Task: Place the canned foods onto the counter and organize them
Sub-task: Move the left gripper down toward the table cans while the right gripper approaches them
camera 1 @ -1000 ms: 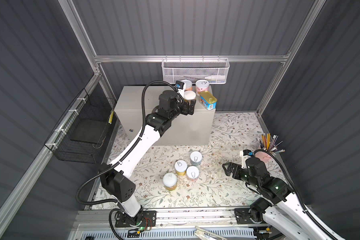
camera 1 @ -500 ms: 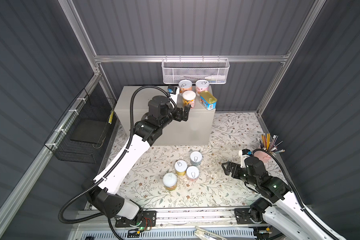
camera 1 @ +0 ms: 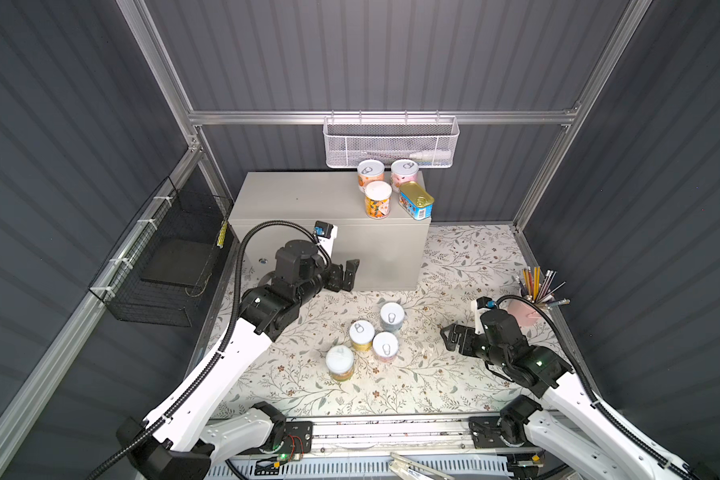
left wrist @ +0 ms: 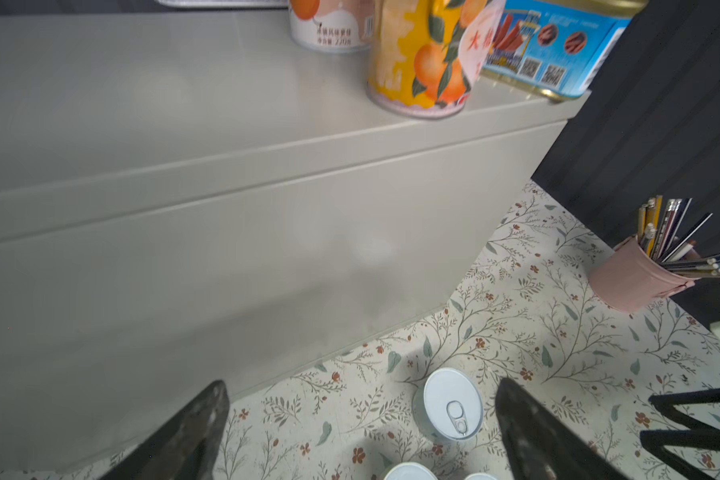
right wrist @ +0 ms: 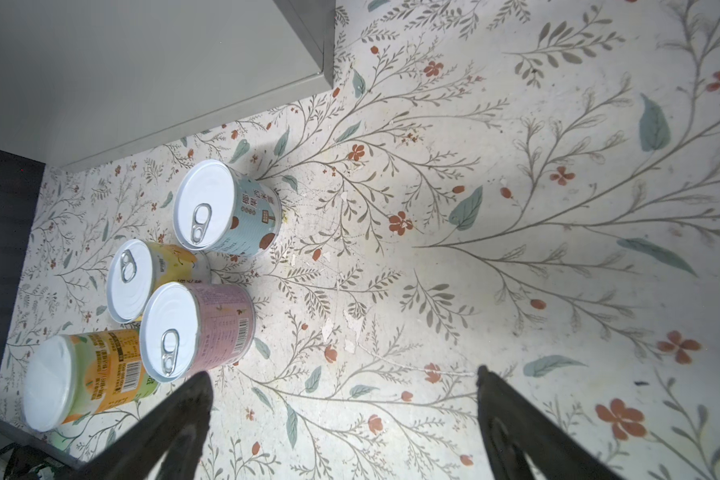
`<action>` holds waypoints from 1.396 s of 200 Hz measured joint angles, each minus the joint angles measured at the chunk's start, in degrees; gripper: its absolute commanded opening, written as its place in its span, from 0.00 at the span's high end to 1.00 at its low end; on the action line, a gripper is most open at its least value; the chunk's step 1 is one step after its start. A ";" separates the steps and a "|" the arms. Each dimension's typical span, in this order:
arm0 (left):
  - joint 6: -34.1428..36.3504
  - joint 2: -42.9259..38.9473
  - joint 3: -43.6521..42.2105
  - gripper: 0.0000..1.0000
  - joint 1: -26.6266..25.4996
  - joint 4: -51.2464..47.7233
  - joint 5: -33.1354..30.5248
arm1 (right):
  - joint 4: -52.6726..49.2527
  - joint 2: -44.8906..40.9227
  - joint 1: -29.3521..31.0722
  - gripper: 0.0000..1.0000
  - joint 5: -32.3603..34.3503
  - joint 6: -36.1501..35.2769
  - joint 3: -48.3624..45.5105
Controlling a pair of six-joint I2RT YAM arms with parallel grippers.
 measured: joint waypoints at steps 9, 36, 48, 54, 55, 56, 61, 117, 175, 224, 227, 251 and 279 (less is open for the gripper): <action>-0.83 -0.15 -1.73 0.00 0.00 -0.31 -0.26 | -0.39 0.76 0.55 0.01 0.26 -0.35 0.90; -3.50 -0.20 -6.08 0.00 -0.02 -1.05 -0.37 | 0.46 1.18 4.59 0.01 1.16 -1.01 2.60; -5.01 -0.66 -8.15 0.00 0.00 -0.79 -0.35 | 1.03 1.73 6.40 0.01 1.60 -1.03 2.78; -5.79 -1.09 -9.33 0.00 0.00 -0.74 -0.28 | 1.25 2.27 7.17 0.01 1.68 -1.03 2.84; -5.90 -1.16 -9.46 0.00 0.00 -0.72 -0.28 | 1.27 2.36 7.28 0.01 1.68 -1.03 2.86; -6.01 -1.22 -9.60 0.00 0.00 -0.72 -0.26 | 1.31 2.56 7.45 0.01 1.70 -1.03 2.86; -6.69 -1.66 -10.58 0.00 0.00 -0.59 -0.15 | 1.46 3.10 7.93 0.01 1.77 -1.03 2.97; -11.32 -4.76 -15.98 0.00 0.00 1.16 0.04 | 4.48 11.39 13.44 0.01 2.16 -0.98 4.48; -13.42 -4.44 -16.24 0.00 0.00 -0.15 -1.16 | 10.29 20.20 21.55 0.01 4.35 -1.79 6.38; -18.56 -3.98 -14.40 0.00 0.13 -8.55 -9.01 | 12.85 23.32 27.76 0.01 4.85 -4.79 9.11; -18.80 -4.04 -14.40 0.00 0.13 -8.81 -9.44 | 13.07 23.61 28.02 0.01 4.87 -5.05 9.31; -21.31 -5.20 -14.40 0.00 0.13 -11.63 -12.83 | 13.46 25.73 29.94 0.01 4.70 -6.16 10.67; -24.26 -6.36 -14.69 0.00 0.24 -14.91 -17.18 | 14.27 29.24 31.30 0.01 4.11 -6.32 12.20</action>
